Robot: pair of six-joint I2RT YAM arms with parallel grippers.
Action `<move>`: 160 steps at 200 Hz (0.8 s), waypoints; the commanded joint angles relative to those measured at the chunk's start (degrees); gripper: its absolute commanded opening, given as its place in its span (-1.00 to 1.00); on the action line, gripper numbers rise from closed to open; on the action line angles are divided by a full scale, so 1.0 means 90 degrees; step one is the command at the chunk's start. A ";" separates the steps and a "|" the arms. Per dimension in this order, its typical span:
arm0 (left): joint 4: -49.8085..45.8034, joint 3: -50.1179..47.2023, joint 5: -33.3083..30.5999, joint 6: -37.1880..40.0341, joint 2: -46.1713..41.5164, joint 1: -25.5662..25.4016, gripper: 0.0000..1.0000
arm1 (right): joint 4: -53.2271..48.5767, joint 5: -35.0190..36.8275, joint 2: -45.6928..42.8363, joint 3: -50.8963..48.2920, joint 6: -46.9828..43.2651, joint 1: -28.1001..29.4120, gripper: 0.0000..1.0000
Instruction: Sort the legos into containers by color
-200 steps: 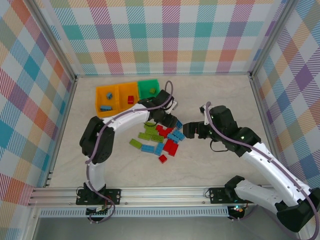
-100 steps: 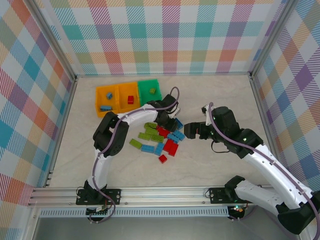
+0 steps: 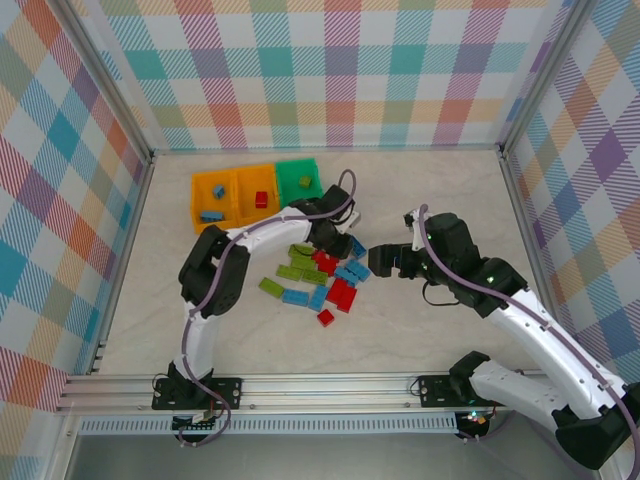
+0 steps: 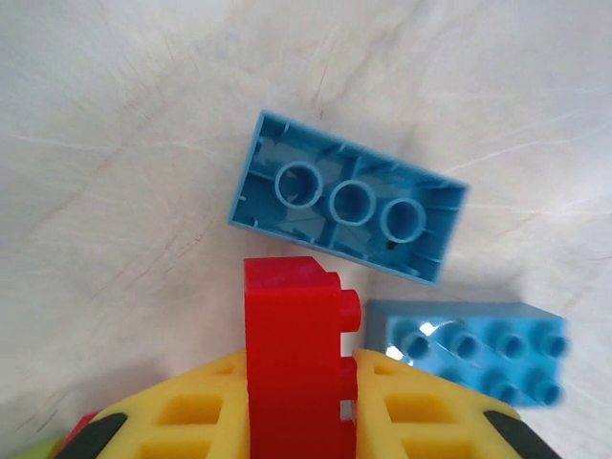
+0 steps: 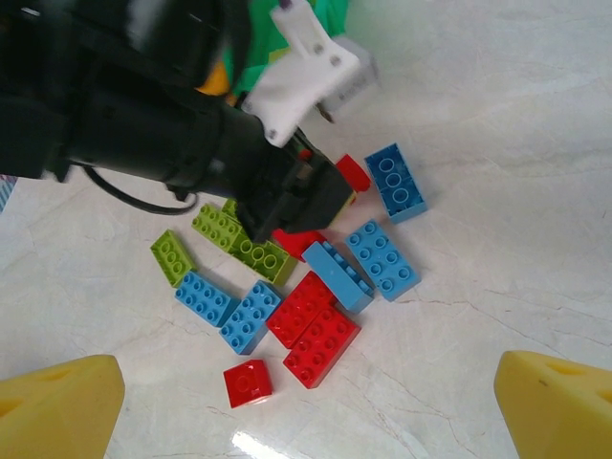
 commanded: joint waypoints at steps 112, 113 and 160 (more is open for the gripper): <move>0.0951 0.0654 -0.1979 -0.1463 -0.0331 0.2632 -0.65 | 0.0082 -0.0019 -0.0352 -0.0275 0.0120 -0.0015 0.99; 0.0947 0.0671 -0.1988 -0.1478 -0.0310 0.2641 -0.65 | 0.0079 -0.0019 -0.0350 -0.0276 0.0125 -0.0011 0.99; 0.0453 0.1431 -0.2055 -0.1653 0.0252 0.2836 -0.30 | 0.0066 -0.0005 -0.0448 -0.0354 0.0188 -0.0007 0.99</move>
